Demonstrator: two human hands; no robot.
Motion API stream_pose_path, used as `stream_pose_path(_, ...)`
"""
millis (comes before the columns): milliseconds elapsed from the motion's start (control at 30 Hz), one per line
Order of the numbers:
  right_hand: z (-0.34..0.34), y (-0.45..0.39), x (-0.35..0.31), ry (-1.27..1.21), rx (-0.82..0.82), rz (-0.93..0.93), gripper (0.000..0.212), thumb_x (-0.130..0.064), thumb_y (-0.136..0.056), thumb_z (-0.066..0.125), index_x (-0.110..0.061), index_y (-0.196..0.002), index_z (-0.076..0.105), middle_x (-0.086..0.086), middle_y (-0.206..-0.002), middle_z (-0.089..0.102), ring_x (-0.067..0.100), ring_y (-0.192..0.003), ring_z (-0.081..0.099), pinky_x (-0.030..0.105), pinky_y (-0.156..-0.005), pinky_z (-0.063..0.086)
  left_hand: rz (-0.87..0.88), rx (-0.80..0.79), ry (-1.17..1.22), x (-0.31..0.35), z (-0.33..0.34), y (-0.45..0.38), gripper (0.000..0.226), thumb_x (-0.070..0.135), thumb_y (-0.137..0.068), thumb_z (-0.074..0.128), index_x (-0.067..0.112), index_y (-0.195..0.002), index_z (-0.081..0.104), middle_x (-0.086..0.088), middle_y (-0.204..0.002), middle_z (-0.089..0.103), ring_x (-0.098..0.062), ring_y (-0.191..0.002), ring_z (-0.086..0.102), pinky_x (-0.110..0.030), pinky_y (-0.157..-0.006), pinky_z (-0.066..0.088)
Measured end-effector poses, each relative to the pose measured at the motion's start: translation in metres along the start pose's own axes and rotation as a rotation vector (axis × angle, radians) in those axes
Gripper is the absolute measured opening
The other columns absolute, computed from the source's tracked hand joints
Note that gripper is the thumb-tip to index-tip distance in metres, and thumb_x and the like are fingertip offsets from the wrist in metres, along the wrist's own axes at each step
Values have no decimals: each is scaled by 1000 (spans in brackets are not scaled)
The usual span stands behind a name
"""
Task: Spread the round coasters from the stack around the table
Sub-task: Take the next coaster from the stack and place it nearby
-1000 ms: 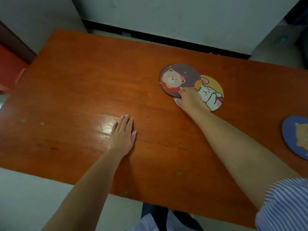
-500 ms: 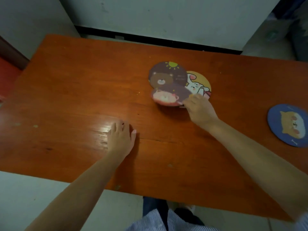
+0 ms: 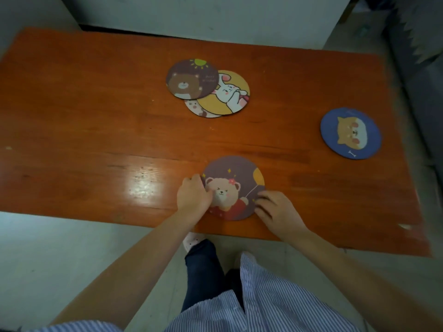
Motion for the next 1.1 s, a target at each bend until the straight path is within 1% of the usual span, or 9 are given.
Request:
stream_pose_path(67, -4, -5, 14, -127, 72, 278, 37, -24, -90, 59, -4, -121, 56, 13, -128, 55, 30, -121, 47, 38, -102, 38, -50, 29, 72, 2, -1, -1, 25, 19, -85, 58, 3, -105, 55, -15, -98, 58, -32, -84, 56, -33, -61, 44)
stream_pose_path(167, -7, -17, 19, -333, 85, 550, 49, -21, -87, 63, -6, -129, 44, 16, -127, 51, 31, -118, 48, 37, -96, 43, -46, 65, 142, 8, 2, 0, 5, 6, -84, 51, 6, -81, 55, -6, -68, 51, -26, -67, 46, -29, -42, 27)
stream_pose_path(300, -6, -17, 41, -529, 77, 745, 39, -19, -85, 65, -6, -118, 48, 15, -112, 62, 29, -100, 60, 31, -68, 44, 22, 94, 169, 16, 0, 6, 13, 6, -85, 51, -2, -79, 60, -25, -72, 58, -41, -74, 54, -48, -58, 44)
stream_pose_path(367, -10, -15, 50, -490, 80, 714, 31, -22, -87, 63, -4, -111, 55, 14, -104, 66, 28, -95, 62, 29, -65, 42, 64, 58, 153, 16, 4, 8, 16, 9, -85, 56, 1, -72, 60, -24, -74, 61, -39, -76, 57, -47, -63, 46)
stream_pose_path(500, -19, -17, 60, -464, 109, 653, 23, -14, -84, 64, -4, -105, 61, 12, -97, 68, 18, -83, 57, 26, -67, 42, 105, 22, 148, 13, 14, 14, 39, 17, -81, 66, 24, -52, 41, 5, -51, 37, -16, -53, 41, -24, -43, 25)
stream_pose_path(667, -26, -25, 65, -383, 145, 567, 18, -12, -87, 63, -4, -102, 63, 8, -87, 61, 14, -79, 50, 26, -68, 39, 150, 80, 181, 22, 15, 17, 16, 18, -80, 68, 5, -76, 59, 2, -59, 40, -20, -63, 43, -29, -55, 31)
stream_pose_path(800, -26, -28, 68, -320, 162, 542, 16, -9, -87, 62, -2, -101, 62, 14, -94, 64, 15, -78, 50, 24, -64, 38, 159, 90, 193, 26, 17, 13, 24, 17, -81, 67, 12, -66, 48, 4, -57, 39, -23, -65, 45, -28, -51, 28)
stream_pose_path(933, -25, -32, 64, -212, 107, 523, 23, -19, -91, 59, -3, -107, 60, 15, -103, 63, 24, -87, 58, 29, -65, 46, 141, 58, 69, 26, 19, 11, 23, 26, -84, 63, 4, -89, 57, -19, -92, 60, -35, -89, 57, -41, -71, 47)
stream_pose_path(1100, -36, -49, 46, 15, 39, 454, 32, -19, -91, 55, -6, -121, 54, 15, -125, 54, 31, -117, 48, 38, -90, 48, 163, 106, -56, 8, -2, 2, 36, 35, -88, 53, 11, -115, 56, -14, -114, 58, -33, -102, 57, -41, -79, 49)
Point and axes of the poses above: each hand's wrist, its own y-axis away from the middle knuckle, its own z-axis out of the palm, x = y × z, the point moved 7 cm from there along -y, towards the middle knuckle
